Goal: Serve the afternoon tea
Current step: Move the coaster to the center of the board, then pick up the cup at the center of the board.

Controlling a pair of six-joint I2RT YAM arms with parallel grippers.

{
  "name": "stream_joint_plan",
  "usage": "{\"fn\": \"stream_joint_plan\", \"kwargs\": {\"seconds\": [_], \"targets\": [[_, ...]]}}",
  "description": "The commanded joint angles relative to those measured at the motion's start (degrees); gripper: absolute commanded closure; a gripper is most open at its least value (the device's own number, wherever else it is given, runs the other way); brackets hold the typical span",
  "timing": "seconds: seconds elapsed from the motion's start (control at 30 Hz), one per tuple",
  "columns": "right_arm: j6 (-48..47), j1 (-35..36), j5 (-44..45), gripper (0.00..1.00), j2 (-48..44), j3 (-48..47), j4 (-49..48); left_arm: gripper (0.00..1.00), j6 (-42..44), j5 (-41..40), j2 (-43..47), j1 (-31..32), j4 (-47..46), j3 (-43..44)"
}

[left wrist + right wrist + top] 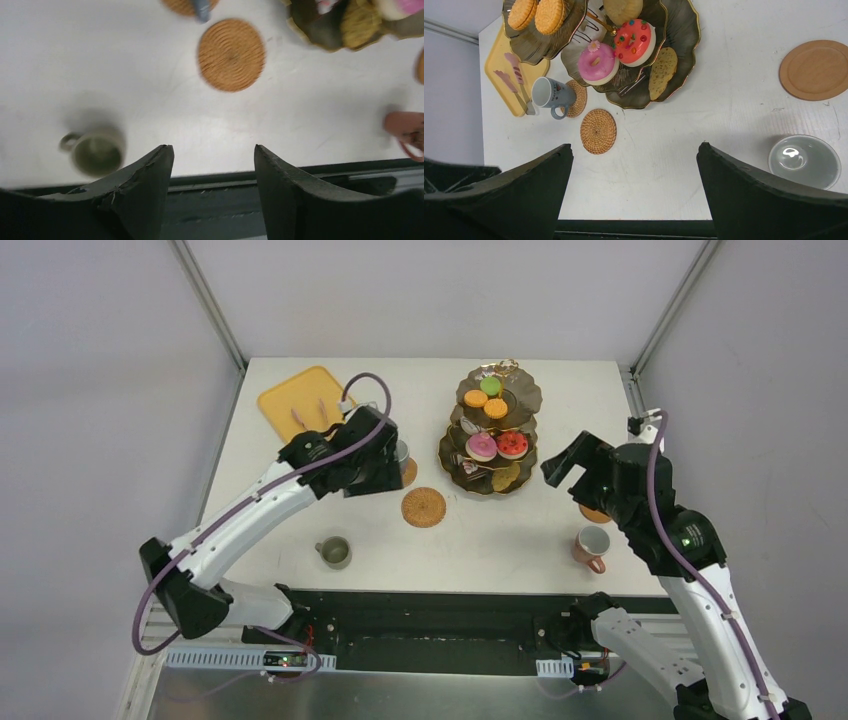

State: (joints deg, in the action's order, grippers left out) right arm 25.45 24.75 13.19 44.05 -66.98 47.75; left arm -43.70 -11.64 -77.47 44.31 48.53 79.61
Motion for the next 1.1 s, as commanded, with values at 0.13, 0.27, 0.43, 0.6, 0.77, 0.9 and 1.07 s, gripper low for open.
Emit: {"fn": "stream_joint_plan", "kwargs": {"seconds": [0.13,0.27,0.43,0.6,0.77,0.9,1.07], "targets": [[1.37,0.22,-2.63,0.01,-0.77,2.78,-4.84,0.40,-15.87,-3.76,7.32,-1.00,24.32,-10.75],[1.25,0.24,-3.58,0.01,-0.66,2.57,-5.03,0.50,-18.40,-4.64,8.30,-3.36,16.88,-17.49],[0.33,0.22,-3.19,0.01,-0.51,0.89,-3.91,0.52,-16.88,-5.06,6.67,-6.70,9.84,-23.19],[0.48,0.28,-2.68,0.01,-1.30,0.17,-2.72,0.63,-14.20,-4.99,6.47,-7.58,3.46,-28.14],[0.65,0.27,-2.42,0.01,-2.17,-0.34,-1.34,0.64,-12.93,-4.91,4.66,-7.75,-0.86,-31.54],[0.64,0.25,-1.61,0.01,-3.00,-0.54,-0.51,0.79,-12.28,-6.26,3.29,-7.75,-1.80,-33.00],[0.91,0.28,-1.61,0.01,-3.48,-0.52,0.36,1.00,-9.41,-7.40,3.12,-6.83,-0.63,-29.90]]}}
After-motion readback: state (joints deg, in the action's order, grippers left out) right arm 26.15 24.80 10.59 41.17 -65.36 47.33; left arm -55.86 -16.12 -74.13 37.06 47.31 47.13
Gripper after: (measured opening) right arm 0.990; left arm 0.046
